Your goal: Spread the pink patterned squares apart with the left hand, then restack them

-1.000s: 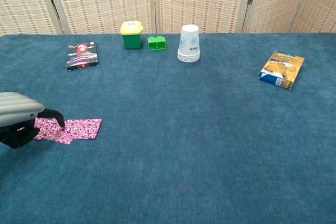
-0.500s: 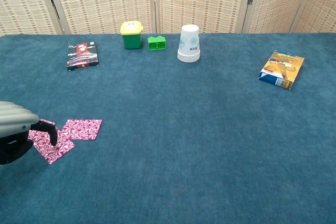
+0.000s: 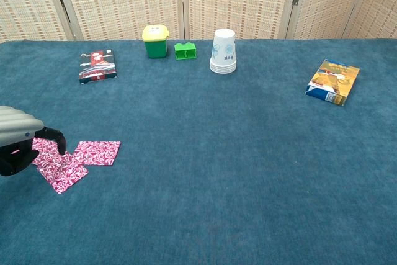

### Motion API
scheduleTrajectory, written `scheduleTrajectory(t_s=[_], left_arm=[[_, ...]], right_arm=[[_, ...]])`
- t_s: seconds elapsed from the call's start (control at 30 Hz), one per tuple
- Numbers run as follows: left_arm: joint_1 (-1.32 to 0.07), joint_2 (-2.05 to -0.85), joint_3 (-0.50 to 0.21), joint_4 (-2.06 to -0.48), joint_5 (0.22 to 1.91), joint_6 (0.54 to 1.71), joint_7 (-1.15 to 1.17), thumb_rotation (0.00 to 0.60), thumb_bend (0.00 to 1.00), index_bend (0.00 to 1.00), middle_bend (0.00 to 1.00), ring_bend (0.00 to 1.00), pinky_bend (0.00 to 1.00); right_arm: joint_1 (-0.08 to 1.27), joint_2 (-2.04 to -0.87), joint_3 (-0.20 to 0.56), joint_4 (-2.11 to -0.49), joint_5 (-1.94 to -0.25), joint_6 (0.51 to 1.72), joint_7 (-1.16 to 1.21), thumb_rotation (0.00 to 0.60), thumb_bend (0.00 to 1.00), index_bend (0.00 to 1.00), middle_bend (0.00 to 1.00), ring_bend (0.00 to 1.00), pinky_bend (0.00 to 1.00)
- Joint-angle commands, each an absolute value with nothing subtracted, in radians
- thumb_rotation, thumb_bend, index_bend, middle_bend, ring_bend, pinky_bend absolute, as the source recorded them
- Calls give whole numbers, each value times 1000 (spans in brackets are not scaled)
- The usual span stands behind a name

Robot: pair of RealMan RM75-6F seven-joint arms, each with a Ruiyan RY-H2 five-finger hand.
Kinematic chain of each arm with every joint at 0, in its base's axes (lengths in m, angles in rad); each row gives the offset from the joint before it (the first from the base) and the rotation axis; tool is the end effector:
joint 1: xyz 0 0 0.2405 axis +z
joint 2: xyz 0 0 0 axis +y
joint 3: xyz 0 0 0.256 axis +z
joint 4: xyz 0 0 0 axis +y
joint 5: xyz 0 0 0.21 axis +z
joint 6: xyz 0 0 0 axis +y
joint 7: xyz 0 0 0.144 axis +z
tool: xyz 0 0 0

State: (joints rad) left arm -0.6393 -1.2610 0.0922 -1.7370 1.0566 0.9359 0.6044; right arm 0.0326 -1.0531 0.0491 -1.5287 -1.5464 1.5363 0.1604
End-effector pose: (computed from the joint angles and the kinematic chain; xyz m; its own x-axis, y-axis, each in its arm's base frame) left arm -0.2334 0.2643 0.0267 0.7185 0.4196 0.5546 0.6953 -0.4139 -0.5876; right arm -0.3308 -0.1651 0.1933 0.3872 0.0312 0.9215 -0.9218 -0.0063 0.3876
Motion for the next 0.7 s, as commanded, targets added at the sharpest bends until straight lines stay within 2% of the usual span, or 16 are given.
scheduleTrajectory(t_s=[0.03, 0.7], left_arm=[[-638, -1274, 87, -1711, 1057, 931, 588, 600, 753, 304, 973, 886, 1000], [-633, -1335, 69, -1583, 1081, 901, 517, 600, 753, 290, 973, 886, 1000]], right_arm=[[32, -1053, 49, -1530, -1547, 1537, 159, 600, 91, 0, 125, 2, 61], [28, -1050, 47, -1537, -1547, 1541, 153, 600, 92, 0, 125, 3, 61]])
